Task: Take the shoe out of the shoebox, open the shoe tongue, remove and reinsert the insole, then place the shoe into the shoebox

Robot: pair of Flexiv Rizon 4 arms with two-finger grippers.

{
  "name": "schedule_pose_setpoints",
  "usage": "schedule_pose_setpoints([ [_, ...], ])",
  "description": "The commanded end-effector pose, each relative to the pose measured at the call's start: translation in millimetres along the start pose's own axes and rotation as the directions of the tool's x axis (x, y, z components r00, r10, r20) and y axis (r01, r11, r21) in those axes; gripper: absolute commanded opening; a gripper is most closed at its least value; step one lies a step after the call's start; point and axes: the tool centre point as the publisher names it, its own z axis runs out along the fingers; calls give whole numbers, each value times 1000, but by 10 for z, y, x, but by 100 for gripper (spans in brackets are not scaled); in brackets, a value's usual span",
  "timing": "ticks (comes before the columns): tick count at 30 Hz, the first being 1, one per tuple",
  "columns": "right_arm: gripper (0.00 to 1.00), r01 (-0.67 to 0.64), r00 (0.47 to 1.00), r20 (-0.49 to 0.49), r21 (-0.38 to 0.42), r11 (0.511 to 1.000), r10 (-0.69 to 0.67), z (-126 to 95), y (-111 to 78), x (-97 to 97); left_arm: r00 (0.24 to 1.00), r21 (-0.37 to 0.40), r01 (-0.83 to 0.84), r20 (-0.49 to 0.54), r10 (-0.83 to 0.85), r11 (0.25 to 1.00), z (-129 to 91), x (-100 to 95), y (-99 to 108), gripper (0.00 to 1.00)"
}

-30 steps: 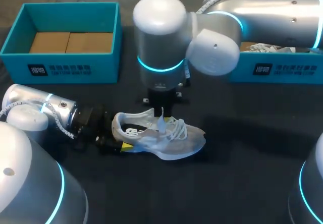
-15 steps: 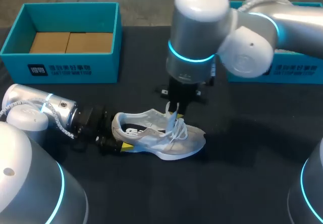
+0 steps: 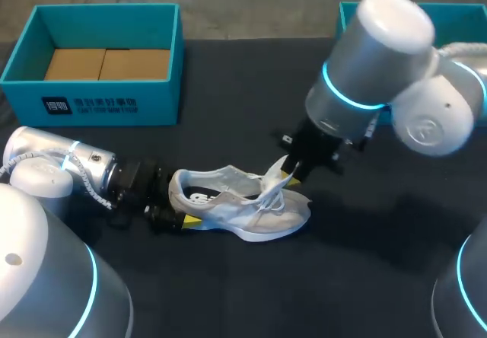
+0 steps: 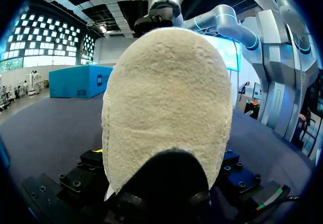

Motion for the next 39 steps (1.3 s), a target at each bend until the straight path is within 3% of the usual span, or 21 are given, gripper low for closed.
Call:
schedule_pose_setpoints([
  [1,0,-733,664,-160,55,678,730,-19,-63,-80,1000,-3,0,2,0,1000,2,8,0,0],
  [6,0,-701,689,-177,83,708,703,-3,-56,-84,1000,-3,0,2,0,1000,2,8,0,0],
  [27,2,-668,724,-158,84,740,672,50,-44,-203,1000,-3,0,2,0,1000,2,8,0,0],
  [28,5,-667,725,-157,81,740,671,44,-47,-198,1000,-3,0,2,0,1000,2,8,0,0],
  [29,29,-659,734,-160,69,749,660,2,-64,-168,1000,-3,0,2,0,1000,2,8,0,0],
  [30,47,-654,740,-157,54,754,654,-27,-77,-143,1000,-3,0,2,0,1000,2,8,0,0],
  [31,47,-653,742,-157,49,756,652,-38,-82,-134,1000,-3,0,2,0,1000,2,8,0,0],
  [32,100,-641,755,-156,29,767,637,-89,-101,-88,1000,-3,0,2,0,1000,2,8,0,0],
  [39,100,-589,807,-117,-81,804,579,-369,-199,109,1000,-3,0,2,0,1000,2,8,0,0],
])
